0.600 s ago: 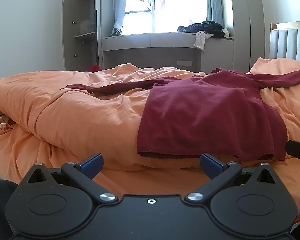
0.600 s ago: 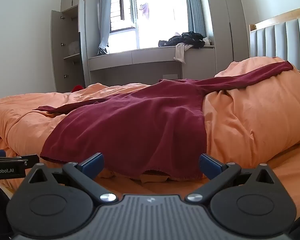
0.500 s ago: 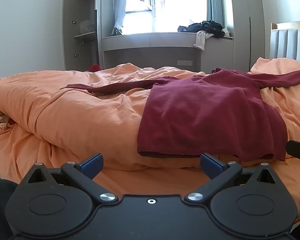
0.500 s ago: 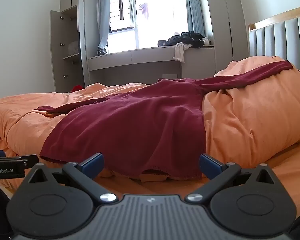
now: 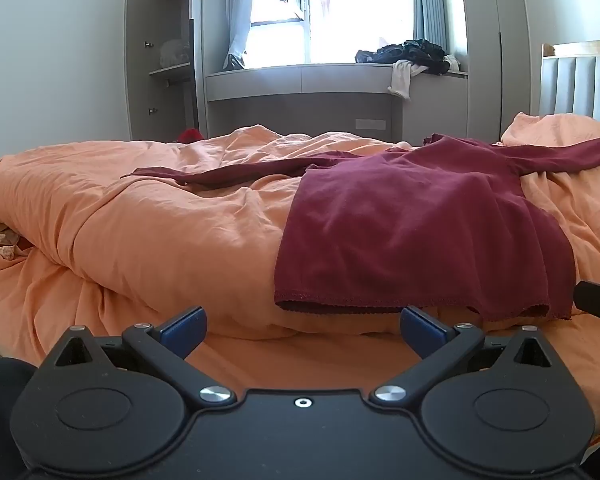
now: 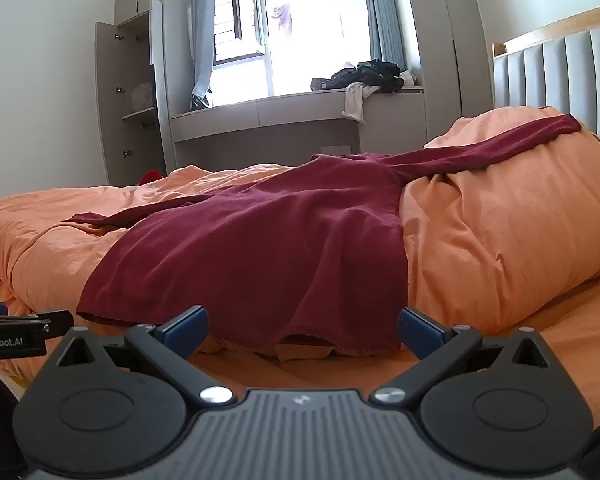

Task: Fold small clothes

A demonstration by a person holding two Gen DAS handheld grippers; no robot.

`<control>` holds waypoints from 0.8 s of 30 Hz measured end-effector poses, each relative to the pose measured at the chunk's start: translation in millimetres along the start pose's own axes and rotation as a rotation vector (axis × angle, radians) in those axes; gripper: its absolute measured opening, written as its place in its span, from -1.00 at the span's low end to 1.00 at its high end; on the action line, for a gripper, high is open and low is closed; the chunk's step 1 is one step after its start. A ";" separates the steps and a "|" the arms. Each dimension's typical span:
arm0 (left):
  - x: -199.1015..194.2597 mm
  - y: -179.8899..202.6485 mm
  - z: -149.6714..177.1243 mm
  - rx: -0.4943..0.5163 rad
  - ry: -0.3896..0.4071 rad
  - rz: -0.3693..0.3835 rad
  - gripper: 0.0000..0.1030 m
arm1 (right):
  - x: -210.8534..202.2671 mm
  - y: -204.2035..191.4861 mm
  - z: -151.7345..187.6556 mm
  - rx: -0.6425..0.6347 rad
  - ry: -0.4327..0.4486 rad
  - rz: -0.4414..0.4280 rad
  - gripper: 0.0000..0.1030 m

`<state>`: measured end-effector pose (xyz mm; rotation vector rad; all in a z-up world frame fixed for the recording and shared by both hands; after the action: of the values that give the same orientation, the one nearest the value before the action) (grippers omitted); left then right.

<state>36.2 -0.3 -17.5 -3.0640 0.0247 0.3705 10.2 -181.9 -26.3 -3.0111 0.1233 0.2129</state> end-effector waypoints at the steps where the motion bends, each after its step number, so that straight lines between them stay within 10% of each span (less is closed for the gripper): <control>1: 0.1 -0.1 0.0 0.000 0.000 -0.001 0.99 | 0.2 -0.2 -0.3 0.000 0.000 0.001 0.99; 24: 1.7 -0.4 0.7 0.001 -0.016 -0.002 0.99 | 1.0 7.0 1.0 0.024 -0.004 0.019 0.99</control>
<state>37.7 0.1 -18.5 -3.0598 0.0213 0.3948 10.4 -188.8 -28.2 -2.9870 0.1537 0.2181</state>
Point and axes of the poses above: each gripper's, at about its wrist camera, not at the fingertips, and x roughly the way its jaws point, y to its right, z to its underside, the point moved 4 cm from there along x, roughly the way its jaws point, and after that the axes turned 12 degrees about y, right-handed, at the moved point
